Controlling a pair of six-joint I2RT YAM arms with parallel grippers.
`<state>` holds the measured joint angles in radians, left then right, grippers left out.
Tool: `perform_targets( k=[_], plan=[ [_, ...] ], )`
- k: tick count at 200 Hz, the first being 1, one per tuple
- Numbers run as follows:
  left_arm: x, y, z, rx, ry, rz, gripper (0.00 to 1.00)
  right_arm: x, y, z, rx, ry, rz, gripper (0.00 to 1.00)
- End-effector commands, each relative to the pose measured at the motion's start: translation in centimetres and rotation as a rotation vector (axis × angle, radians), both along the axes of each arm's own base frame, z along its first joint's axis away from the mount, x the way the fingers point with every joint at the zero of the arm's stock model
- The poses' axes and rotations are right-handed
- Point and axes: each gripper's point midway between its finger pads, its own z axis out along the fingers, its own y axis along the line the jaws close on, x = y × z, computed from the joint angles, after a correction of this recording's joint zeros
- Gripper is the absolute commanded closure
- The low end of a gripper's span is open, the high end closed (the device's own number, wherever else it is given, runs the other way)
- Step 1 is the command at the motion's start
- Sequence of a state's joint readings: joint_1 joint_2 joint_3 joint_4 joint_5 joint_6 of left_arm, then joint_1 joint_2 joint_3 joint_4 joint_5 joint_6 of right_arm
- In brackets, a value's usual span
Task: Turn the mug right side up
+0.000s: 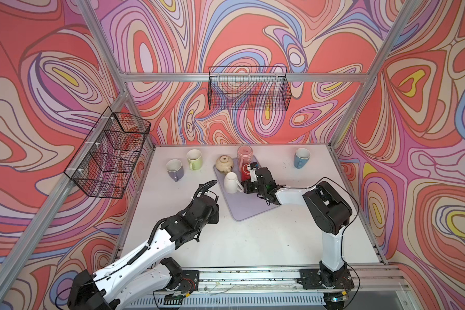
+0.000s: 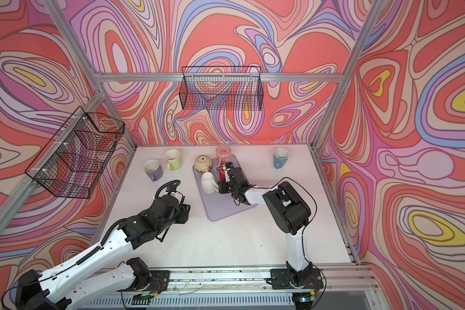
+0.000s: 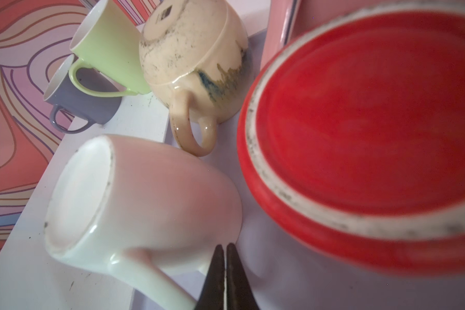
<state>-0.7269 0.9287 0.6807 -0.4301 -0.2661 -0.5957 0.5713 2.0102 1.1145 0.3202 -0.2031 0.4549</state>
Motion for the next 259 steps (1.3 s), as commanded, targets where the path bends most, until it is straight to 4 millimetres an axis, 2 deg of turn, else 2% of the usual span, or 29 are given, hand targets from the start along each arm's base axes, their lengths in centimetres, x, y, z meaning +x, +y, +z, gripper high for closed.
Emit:
perform_targets(
  k=[1, 67, 88, 110, 125, 154, 166, 207, 222, 259],
  plan=[
    [-0.4, 0.9, -0.7, 0.027, 0.007, 0.021, 0.48, -1.5, 0.9, -1.4, 0.017, 0.045, 0.044, 0.97],
    [0.2, 0.6, -0.8, 0.033, -0.002, 0.022, 0.47, -4.9, 3.6, -0.7, 0.023, 0.057, 0.101, 0.97],
    [0.4, 0.2, -0.8, 0.024, -0.008, 0.015, 0.44, -5.2, 3.3, -0.5, 0.034, 0.057, 0.089, 0.97],
    [0.7, -1.0, -1.1, 0.016, 0.003, -0.030, 0.42, -5.9, 2.8, -0.2, 0.026, 0.059, 0.090, 0.97],
    [1.1, -1.8, -1.5, 0.024, 0.028, -0.047, 0.40, -6.6, 2.0, -0.2, 0.008, 0.068, 0.082, 0.97],
    [2.3, -3.9, -1.6, -0.006, 0.035, -0.084, 0.38, -7.6, -0.3, 1.3, -0.040, 0.048, 0.066, 0.96],
    [3.0, -4.1, -1.5, -0.002, 0.033, -0.068, 0.36, -8.0, -1.2, 2.7, -0.042, 0.029, 0.060, 0.94],
    [4.6, -4.4, -2.1, 0.035, 0.075, 0.014, 0.33, -8.9, -4.9, 4.9, -0.064, 0.014, 0.010, 0.87],
    [5.3, -4.4, -2.5, 0.040, 0.096, 0.066, 0.33, -9.0, -6.2, 5.4, -0.065, 0.010, -0.014, 0.83],
    [6.6, -6.0, -3.0, 0.077, 0.136, 0.106, 0.33, -9.0, -8.8, 6.3, -0.063, -0.007, -0.056, 0.77]
  ],
)
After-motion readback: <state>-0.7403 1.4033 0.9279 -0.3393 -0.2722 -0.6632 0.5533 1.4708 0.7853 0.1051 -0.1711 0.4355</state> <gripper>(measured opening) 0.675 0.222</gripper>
